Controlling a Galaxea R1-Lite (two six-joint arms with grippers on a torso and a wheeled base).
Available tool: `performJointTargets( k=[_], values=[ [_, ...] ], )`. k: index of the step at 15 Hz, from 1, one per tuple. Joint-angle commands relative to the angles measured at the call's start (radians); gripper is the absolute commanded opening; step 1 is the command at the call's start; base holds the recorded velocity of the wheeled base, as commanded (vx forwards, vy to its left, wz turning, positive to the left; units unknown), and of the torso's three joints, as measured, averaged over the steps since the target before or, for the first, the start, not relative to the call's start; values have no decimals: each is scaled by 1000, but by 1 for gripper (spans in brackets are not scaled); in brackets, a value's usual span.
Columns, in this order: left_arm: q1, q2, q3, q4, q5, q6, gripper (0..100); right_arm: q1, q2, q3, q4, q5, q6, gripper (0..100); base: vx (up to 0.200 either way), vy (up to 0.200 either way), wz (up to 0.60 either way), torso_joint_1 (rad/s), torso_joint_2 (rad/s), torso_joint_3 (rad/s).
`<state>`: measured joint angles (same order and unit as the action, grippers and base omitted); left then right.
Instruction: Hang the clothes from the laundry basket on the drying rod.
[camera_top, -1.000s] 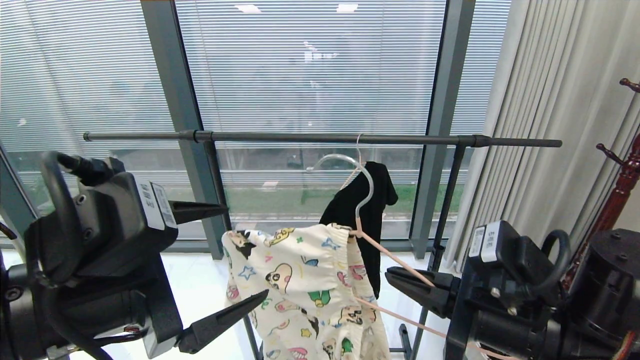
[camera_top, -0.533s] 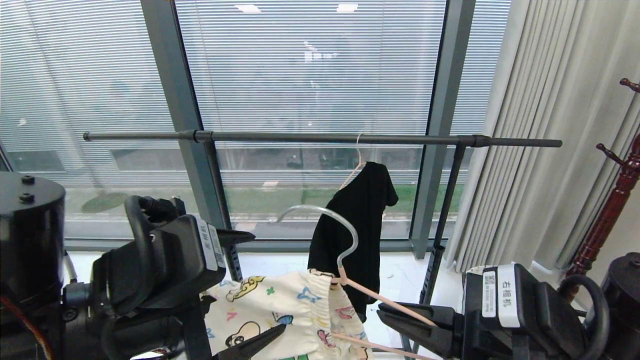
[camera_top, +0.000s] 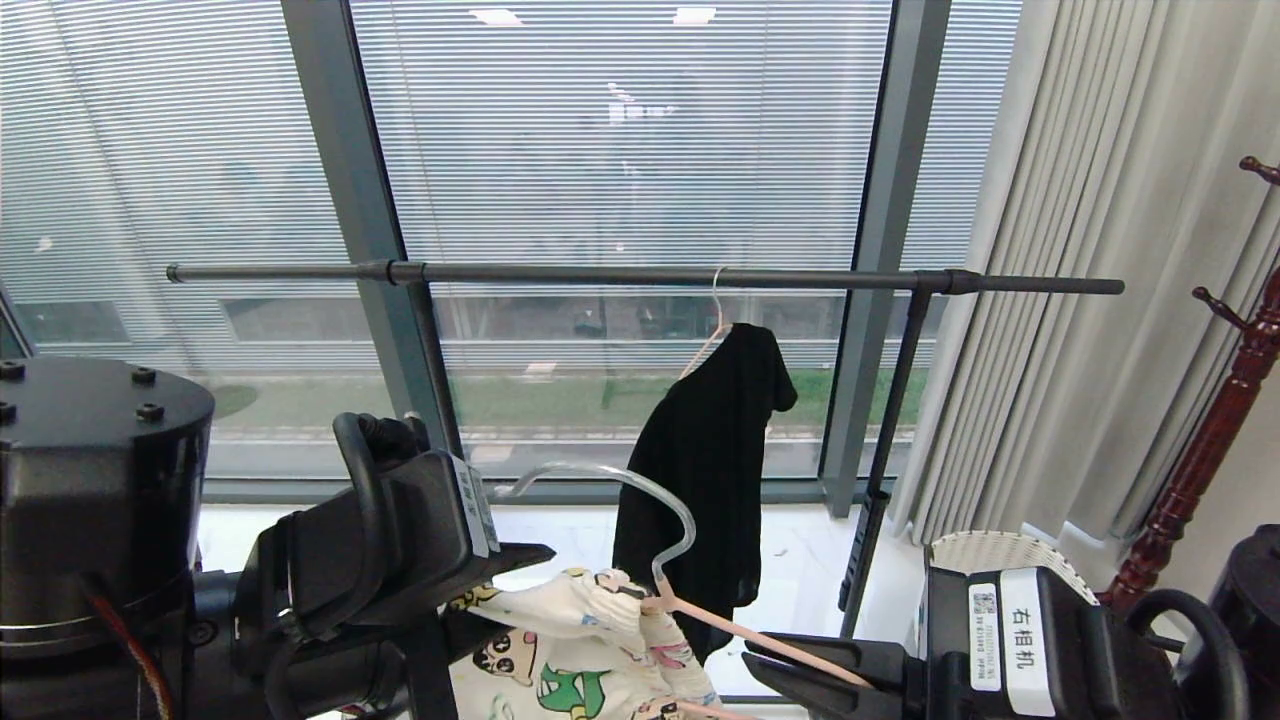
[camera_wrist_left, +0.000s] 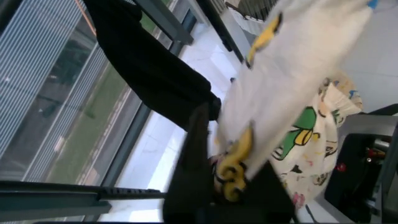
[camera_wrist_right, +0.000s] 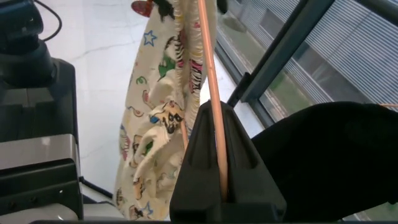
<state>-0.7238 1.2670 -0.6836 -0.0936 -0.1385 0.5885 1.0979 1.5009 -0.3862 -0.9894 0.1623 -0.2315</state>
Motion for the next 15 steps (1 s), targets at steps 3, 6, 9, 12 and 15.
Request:
performJointTargets(
  k=[3,6,9,12,15],
  values=[
    [1,6,3,0,2,-1,0,2,1,16,0,-3,-19,0,0,0,0,0,0,0],
    [1,6,3,2,7,-1,0,2,-7,24,0,-7,-20,100,0,0,0,0,0,0],
    [3,6,4,2,20,-1,0,-7,-19,23,0,-63,-20,100,0,0,0,0,0,0],
    [43,6,29,0,92,-1,0,-13,-47,29,0,-93,-20,100,0,0,0,0,0,0],
    [147,3,29,-41,97,1,0,-10,-50,66,0,-89,-20,100,0,0,0,0,0,0]
  ],
)
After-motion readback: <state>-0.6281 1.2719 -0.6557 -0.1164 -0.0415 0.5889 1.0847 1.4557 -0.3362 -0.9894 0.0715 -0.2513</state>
